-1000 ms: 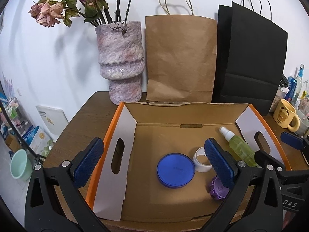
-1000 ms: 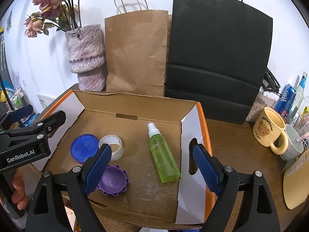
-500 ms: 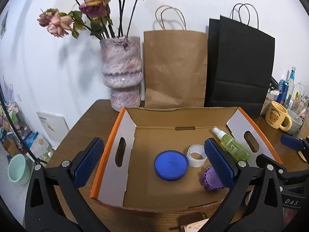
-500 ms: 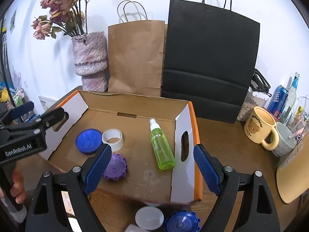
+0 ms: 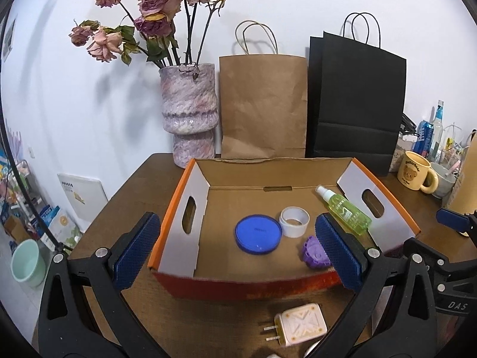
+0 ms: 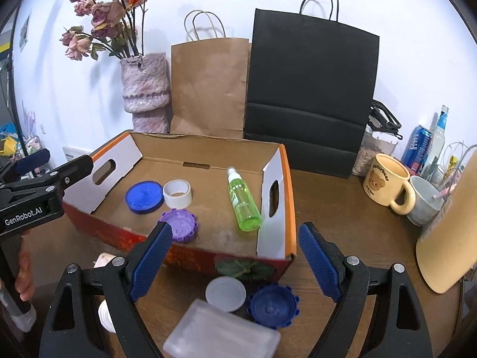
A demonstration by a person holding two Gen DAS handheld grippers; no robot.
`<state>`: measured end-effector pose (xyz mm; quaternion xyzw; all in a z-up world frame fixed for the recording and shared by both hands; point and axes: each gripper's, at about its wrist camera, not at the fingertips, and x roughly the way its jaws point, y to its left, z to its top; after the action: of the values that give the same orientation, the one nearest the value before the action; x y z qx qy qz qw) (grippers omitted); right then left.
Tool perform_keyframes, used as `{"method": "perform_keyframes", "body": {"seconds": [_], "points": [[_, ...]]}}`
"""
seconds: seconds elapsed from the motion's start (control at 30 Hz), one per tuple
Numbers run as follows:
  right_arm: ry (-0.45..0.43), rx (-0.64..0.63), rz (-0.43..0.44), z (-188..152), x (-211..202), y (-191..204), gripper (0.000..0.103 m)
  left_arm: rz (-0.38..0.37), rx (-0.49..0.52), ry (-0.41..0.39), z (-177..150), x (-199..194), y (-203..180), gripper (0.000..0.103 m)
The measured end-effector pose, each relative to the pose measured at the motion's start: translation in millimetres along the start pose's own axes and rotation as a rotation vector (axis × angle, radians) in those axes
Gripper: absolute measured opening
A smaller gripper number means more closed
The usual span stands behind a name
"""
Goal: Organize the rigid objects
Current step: 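Withdraw both grippers from the box back toward the remaining items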
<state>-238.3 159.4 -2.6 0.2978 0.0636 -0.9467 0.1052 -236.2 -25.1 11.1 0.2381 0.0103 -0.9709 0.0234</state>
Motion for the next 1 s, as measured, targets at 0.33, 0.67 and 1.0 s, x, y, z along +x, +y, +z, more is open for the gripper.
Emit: {"method": "perform_keyframes", "body": {"seconds": [0.33, 0.67, 1.0], "points": [[-0.014, 0.009, -0.032, -28.7, -28.9, -4.1, 0.091, -0.006, 0.001, 0.007, -21.9, -18.9, -2.1, 0.103], [0.013, 0.022, -0.025, -63.4, -49.2, -8.6, 0.091, -0.019, -0.01, 0.003, -41.1, -44.3, -2.2, 0.103], [0.037, 0.05, -0.024, -92.6, -66.7, -15.3, 0.091, -0.023, -0.019, 0.032, -59.0, -59.8, -0.7, 0.103]]}}
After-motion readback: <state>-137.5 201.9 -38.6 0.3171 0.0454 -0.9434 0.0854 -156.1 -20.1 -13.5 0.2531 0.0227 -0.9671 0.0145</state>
